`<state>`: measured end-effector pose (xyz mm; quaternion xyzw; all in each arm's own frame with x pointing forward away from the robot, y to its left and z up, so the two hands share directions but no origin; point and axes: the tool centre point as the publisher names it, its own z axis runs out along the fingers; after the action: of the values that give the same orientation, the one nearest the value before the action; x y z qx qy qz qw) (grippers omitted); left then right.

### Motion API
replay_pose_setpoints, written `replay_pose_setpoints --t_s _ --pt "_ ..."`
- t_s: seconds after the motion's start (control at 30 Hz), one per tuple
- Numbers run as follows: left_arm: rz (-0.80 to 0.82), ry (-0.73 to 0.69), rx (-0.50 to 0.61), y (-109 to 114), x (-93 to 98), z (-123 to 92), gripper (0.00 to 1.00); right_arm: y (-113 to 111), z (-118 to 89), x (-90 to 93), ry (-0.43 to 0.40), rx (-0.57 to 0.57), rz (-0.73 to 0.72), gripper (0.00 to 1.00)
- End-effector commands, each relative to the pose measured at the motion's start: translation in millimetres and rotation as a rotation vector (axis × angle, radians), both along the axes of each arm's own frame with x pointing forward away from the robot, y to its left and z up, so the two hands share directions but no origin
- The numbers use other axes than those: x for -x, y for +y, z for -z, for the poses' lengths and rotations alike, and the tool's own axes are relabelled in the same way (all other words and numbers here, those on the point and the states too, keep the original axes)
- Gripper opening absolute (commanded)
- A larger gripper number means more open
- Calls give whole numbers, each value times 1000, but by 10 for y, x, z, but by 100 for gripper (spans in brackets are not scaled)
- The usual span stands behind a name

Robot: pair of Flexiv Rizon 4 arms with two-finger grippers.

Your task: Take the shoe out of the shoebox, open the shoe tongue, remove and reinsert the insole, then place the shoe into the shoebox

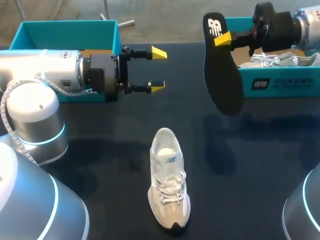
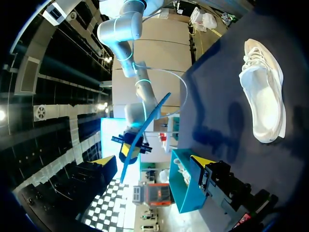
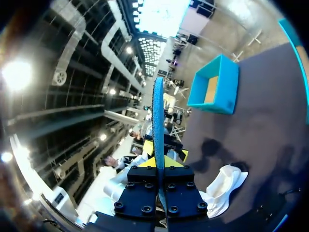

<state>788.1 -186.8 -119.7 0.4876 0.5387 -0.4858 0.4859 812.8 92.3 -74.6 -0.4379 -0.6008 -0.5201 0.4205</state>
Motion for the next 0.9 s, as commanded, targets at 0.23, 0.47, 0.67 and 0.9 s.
replay_pose_setpoints --t_s 0.23,0.47,0.67,0.9 --pt "28 -67 30 -176 -98 16 100 169 181 -209 129 17 35 0" --pt "0 -75 39 -286 -174 49 100 198 282 -234 247 46 71 0" --pt "0 -75 39 -286 -174 49 100 198 282 -234 247 46 71 0" --pt "-1 -71 51 -388 -186 80 100 224 288 -244 259 30 64 0"
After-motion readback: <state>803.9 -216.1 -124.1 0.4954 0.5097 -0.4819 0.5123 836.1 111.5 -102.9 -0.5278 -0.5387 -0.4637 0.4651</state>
